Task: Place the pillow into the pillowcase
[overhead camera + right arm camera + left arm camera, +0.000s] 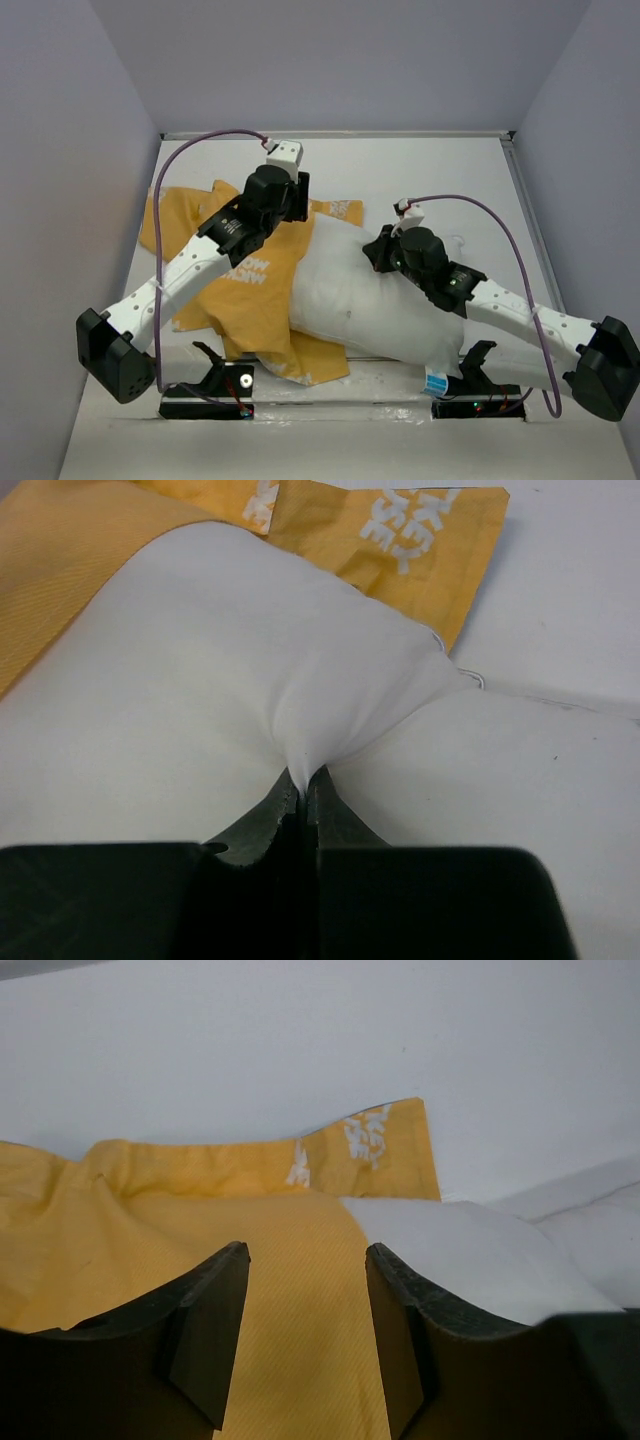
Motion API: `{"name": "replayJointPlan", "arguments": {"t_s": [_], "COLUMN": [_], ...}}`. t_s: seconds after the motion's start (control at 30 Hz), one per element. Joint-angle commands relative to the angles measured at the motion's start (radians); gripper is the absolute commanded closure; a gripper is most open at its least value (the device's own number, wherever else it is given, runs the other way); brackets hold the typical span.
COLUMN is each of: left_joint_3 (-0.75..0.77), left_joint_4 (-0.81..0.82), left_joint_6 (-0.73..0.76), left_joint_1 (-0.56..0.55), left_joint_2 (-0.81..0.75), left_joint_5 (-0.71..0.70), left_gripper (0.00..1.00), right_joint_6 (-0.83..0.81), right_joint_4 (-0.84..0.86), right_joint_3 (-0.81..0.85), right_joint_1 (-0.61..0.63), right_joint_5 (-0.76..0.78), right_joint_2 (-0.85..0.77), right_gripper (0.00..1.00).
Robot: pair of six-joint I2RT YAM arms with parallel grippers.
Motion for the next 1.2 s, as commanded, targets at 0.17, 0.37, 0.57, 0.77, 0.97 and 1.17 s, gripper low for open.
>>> {"name": "replayJointPlan", "arguments": {"t_s": [0.17,0.37,0.57,0.77,0.97,1.17], "left_joint_3": [-0.098,-0.036,0.047,0.508,0.628,0.15], "left_joint_4": [-0.02,-0.011,0.154,0.191,0.17,0.415], "left_joint_6": [0.024,0.054,0.021,0.051,0.045,-0.102], "left_joint_1": [-0.013,-0.014,-0.025,-0.143,-0.241,-0.24], "left_joint_2": [0.045,0.165,0.18,0.399,0.463,0.214], "left_joint_5": [0.185,0.141,0.099,0.262,0.423,0.418], "left_gripper": [0.32,0.56,1.0,1.0,1.0,1.0], "right_joint_6": [-0.019,-0.029,-0.058,-0.096,-0.017,0.033], "right_joint_4": [0.067,0.074,0.116,0.151,0.206,0.546], "right_joint_3": [0.01,0.004,0.006,0.095,0.035,-0.005], "right_joint_1": [-0.004,-0.004,-0.004,-0.004,0.006,-0.034], "right_joint_5": [0.055,0.045,0.092,0.169,0.241,0.255], "right_joint_2": [0.013,-0.006,-0.01,0.008,-0.03,0.045], "right_gripper": [1.0,1.0,1.0,1.0,1.0,1.0]}}
